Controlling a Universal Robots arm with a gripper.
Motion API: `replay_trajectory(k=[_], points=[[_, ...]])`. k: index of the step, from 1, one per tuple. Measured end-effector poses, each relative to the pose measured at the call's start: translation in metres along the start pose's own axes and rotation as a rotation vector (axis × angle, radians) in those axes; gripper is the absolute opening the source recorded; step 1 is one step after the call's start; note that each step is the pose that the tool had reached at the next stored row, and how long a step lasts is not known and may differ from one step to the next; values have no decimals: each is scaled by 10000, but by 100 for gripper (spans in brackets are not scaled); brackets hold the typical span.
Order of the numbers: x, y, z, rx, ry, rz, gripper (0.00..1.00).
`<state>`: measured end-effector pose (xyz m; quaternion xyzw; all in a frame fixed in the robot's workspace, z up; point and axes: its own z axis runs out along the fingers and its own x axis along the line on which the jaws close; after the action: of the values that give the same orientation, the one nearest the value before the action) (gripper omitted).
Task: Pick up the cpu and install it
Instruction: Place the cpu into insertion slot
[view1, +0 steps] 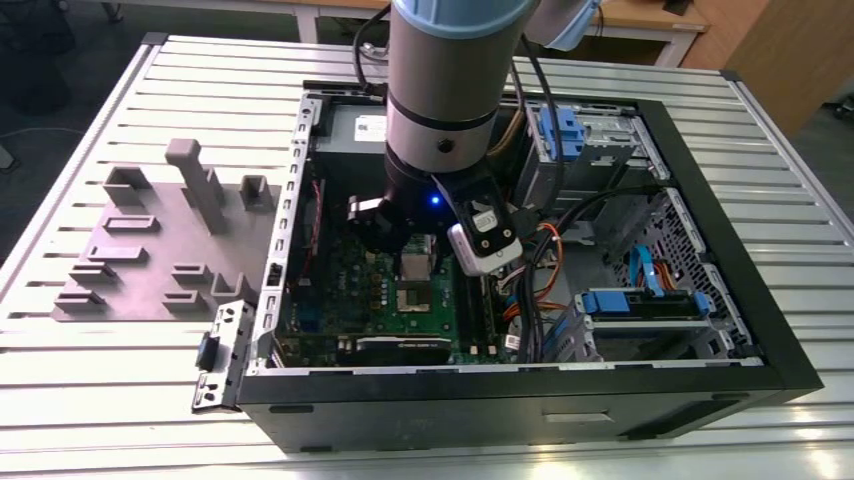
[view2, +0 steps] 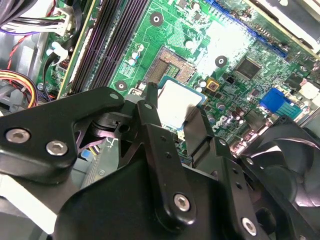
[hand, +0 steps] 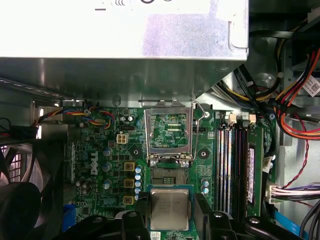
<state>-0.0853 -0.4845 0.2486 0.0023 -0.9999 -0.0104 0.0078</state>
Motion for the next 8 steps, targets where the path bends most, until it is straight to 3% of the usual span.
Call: replay_trajectory(k=[8], points=[[0, 0, 7, -4, -1, 0, 45]])
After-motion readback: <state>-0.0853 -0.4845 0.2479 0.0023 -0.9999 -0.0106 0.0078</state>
